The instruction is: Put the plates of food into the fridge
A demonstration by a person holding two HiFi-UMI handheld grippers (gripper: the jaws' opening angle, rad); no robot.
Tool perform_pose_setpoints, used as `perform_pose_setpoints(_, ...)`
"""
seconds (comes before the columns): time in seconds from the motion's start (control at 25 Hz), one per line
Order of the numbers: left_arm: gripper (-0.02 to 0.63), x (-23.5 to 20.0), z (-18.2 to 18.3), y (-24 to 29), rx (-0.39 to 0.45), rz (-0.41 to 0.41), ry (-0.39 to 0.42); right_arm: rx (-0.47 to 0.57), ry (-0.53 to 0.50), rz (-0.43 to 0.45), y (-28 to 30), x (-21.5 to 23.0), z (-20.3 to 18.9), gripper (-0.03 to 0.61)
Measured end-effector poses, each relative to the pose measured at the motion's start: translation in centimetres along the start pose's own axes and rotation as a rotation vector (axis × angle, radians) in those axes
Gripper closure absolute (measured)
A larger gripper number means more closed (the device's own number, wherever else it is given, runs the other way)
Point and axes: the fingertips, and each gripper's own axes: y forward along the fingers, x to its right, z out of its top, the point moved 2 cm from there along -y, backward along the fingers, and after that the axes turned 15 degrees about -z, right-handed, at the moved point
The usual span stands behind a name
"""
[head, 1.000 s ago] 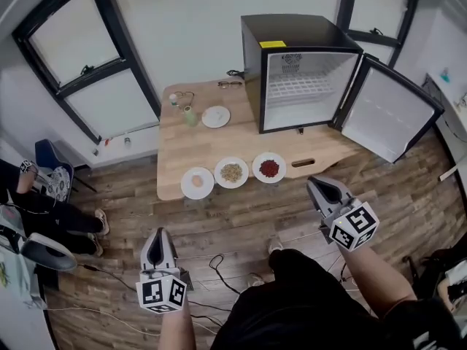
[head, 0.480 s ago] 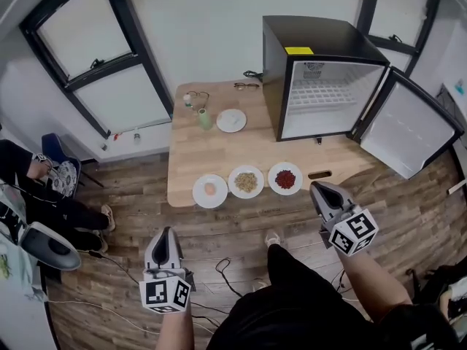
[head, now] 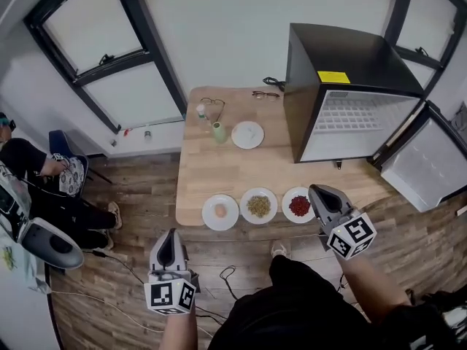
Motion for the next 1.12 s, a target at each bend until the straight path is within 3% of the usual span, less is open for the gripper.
perform_pose_setpoints(0.24,0.611,-0.2,0.8,6.2,-0.018,0.025,0.017,-0.006,0.027,0.059,5.5,3.0,0.3,0.558)
perform_pose_setpoints(0.4,0.611,0.4,1.7,11.5,-0.025,0.008,0.037,0.003,0.132,0.081,7.8,5.7,1.4,0.558)
perform_pose_setpoints(0.6,0.611,2.0,3.0,17.0,-0.005,-0.026,0.068,0.052,0.115,0.095,9.7,8.2,2.7,0.558)
perform_pose_setpoints(0.88,0.611,2.7,3.9,20.5,0.000,-0.109,0.112,0.037,0.122,0.014,9.7,11.0,1.4,0.558)
perform_pose_setpoints(1.12,0.611,2.8,3.7,23.1,-0.022,-0.235,0.136,0.032,0.133,-0.131,7.3,12.6,0.6,0.558)
